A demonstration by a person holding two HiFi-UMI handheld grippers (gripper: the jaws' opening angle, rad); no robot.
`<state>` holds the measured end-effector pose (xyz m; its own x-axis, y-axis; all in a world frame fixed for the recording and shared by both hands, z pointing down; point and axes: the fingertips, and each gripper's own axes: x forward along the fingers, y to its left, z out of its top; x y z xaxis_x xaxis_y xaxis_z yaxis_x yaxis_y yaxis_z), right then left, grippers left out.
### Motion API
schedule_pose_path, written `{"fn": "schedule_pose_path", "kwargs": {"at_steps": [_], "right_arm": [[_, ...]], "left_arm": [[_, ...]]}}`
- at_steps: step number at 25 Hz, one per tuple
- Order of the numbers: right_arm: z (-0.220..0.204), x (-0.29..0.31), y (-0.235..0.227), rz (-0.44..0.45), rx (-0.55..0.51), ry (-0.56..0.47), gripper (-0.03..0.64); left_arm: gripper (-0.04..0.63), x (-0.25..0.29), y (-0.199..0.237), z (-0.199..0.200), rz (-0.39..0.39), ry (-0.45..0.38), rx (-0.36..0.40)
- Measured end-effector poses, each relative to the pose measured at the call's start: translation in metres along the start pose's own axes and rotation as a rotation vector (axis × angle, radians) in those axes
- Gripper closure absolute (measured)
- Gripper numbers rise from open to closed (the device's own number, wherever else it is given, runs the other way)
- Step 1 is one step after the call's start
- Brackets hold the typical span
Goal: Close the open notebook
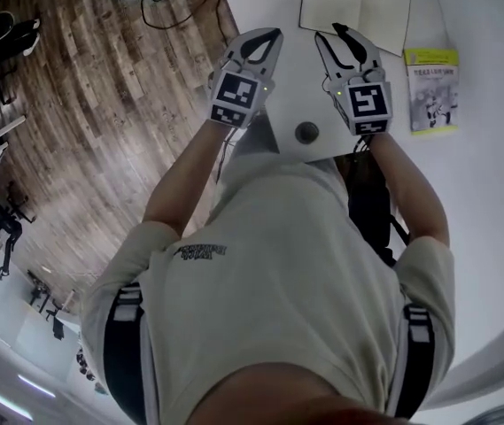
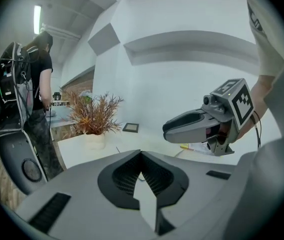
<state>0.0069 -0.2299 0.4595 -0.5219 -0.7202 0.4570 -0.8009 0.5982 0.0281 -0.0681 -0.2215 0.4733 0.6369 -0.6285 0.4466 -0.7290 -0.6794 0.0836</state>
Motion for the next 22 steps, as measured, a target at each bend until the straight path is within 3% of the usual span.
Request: {"fn": "schedule_pose_path", "kwargs": {"at_steps": [11, 22], "right_arm": [[-0.078, 0.077, 0.001, 0.026, -0.001, 0.147, 0.477], [-0.124, 0.107, 0.003, -0.002, -0.095, 0.262, 0.469]], "left_arm": [[0.586, 0.053, 0.010, -0.066, -0.039, 0.100, -0.041], [0.588, 0.073, 0.011, -0.098, -0.067, 0.143, -0.058]]}}
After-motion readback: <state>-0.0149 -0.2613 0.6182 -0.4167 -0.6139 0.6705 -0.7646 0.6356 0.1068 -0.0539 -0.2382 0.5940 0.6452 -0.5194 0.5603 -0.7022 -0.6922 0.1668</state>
